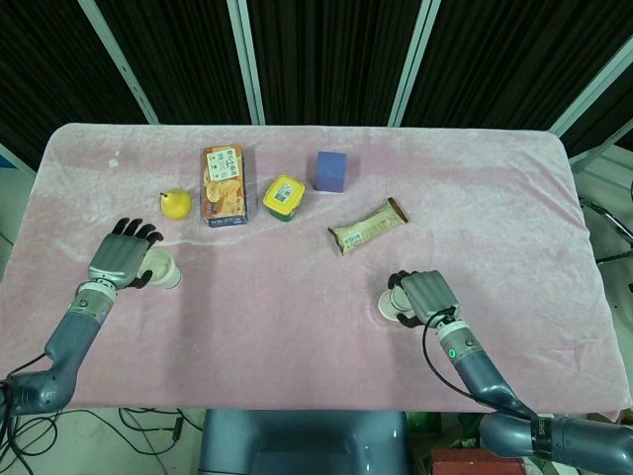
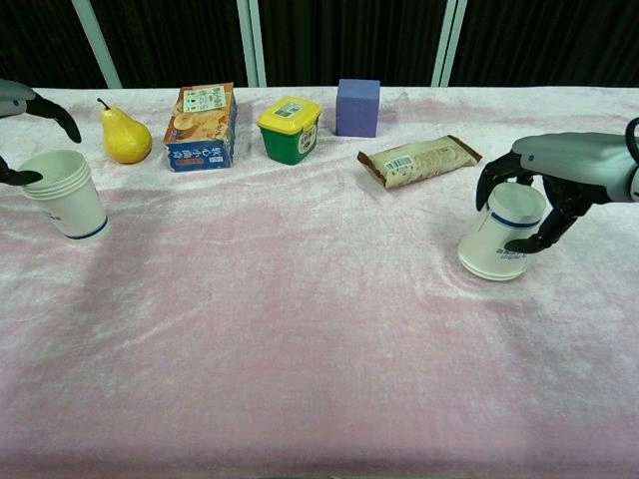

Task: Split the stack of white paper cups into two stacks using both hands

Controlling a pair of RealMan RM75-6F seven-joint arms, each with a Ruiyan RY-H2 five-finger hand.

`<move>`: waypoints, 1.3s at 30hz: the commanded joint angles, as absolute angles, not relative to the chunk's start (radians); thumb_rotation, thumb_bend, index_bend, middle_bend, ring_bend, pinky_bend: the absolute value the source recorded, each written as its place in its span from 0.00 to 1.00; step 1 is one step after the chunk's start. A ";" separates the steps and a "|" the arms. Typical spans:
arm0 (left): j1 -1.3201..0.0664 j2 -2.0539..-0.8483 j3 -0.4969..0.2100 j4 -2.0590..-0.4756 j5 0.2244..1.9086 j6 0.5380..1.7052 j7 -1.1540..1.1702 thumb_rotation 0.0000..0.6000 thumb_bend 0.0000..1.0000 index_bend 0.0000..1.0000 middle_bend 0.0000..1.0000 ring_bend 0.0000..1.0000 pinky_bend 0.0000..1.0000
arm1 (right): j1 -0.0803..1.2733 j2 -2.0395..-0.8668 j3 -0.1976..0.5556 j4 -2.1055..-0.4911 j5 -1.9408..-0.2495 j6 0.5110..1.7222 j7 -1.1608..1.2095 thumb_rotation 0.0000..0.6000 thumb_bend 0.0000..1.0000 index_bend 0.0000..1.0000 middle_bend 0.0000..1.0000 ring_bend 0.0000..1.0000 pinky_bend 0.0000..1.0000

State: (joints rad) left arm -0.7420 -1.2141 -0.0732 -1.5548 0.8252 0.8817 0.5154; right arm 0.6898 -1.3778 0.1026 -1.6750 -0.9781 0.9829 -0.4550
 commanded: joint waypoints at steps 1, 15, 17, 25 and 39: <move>-0.738 -1.201 -0.082 -1.566 0.839 0.894 0.497 1.00 0.32 0.16 0.09 0.00 0.00 | 0.697 -1.374 0.086 -1.675 -0.977 0.977 -0.494 1.00 0.41 0.55 0.32 0.47 0.51; -0.691 -1.088 -0.114 -1.678 0.970 0.961 0.365 1.00 0.28 0.10 0.03 0.00 0.00 | 0.711 -1.240 0.107 -1.803 -0.874 0.944 -0.480 1.00 0.07 0.00 0.00 0.12 0.26; -0.646 -1.047 -0.103 -1.726 1.070 1.026 0.314 1.00 0.28 0.10 0.02 0.00 0.00 | 0.667 -1.161 0.106 -1.836 -0.921 0.988 -0.426 1.00 0.07 0.00 0.00 0.11 0.26; -0.465 -0.980 -0.015 -1.804 1.297 1.279 0.266 1.00 0.28 0.10 0.02 0.00 0.00 | 0.491 -1.025 0.030 -1.782 -1.156 1.193 -0.313 1.00 0.07 0.00 0.00 0.13 0.25; -0.156 -1.076 0.125 -1.576 1.502 1.573 0.038 1.00 0.28 0.10 0.02 0.00 0.00 | 0.216 -1.023 -0.095 -1.552 -1.499 1.526 -0.077 1.00 0.07 0.00 0.00 0.13 0.24</move>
State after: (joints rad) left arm -0.1909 -1.0413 0.1113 -1.6320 1.4836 1.5375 0.0987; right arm 0.2381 -1.0202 -0.0817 -1.5683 -1.4774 1.5029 -0.0920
